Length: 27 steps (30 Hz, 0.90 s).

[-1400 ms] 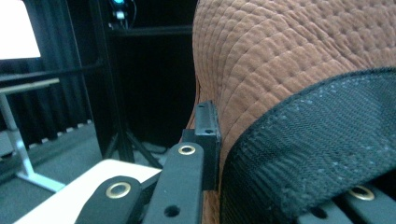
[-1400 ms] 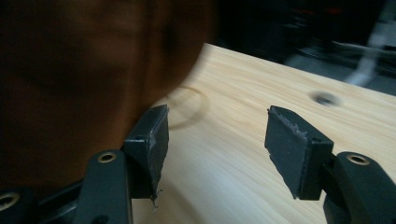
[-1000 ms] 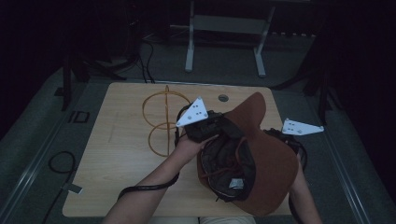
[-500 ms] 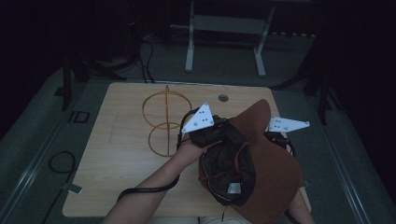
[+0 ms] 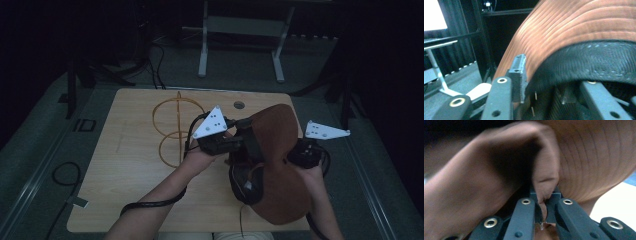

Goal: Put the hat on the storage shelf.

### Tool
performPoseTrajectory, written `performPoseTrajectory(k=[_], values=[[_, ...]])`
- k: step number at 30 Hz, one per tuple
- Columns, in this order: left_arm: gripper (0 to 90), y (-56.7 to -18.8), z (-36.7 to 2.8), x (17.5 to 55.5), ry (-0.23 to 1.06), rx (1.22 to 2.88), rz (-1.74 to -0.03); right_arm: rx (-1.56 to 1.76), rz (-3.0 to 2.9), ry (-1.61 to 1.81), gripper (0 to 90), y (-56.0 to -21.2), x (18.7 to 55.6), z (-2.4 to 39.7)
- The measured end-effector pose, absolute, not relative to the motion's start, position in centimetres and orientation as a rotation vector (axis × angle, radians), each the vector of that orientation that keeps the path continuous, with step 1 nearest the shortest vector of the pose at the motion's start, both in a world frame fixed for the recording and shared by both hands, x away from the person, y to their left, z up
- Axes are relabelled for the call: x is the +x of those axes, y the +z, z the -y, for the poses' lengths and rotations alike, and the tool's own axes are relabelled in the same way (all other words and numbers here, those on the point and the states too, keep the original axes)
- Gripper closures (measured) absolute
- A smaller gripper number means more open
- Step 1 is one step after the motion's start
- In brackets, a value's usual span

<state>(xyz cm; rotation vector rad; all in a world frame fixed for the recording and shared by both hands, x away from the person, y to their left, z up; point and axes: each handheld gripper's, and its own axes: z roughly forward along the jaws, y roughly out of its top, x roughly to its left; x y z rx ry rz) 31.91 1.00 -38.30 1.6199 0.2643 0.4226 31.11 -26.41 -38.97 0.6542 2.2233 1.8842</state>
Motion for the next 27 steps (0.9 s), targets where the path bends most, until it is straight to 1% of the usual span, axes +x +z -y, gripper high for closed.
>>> performPoseTrajectory(k=[4,8,11,13,18,27], values=[[60.8,-38.5,-1.6,31.7,0.45,1.633,-0.281,0.658,-2.181,1.877,87.6,-38.2,31.0,27.3],[60.8,-38.9,-3.1,31.7,0.445,1.619,-0.335,0.681,-2.119,1.868,87.6,-37.5,31.1,28.4],[58.6,-39.6,-4.2,31.5,0.446,1.637,-0.361,0.701,-2.085,1.867,87.6,-37.0,31.3,29.2],[58.5,-40.2,-4.8,31.3,0.455,1.652,-0.375,0.717,-2.062,1.869,87.6,-36.6,31.6,29.6],[58.6,-41.9,-6.4,30.7,0.433,1.683,-0.411,0.73,-2.02,1.87,87.5,-35.4,32.3,30.2],[58.6,-45.8,-9.8,28.9,0.418,1.75,-0.485,0.788,-1.975,1.826,87.5,-34.2,34.4,30.1]])
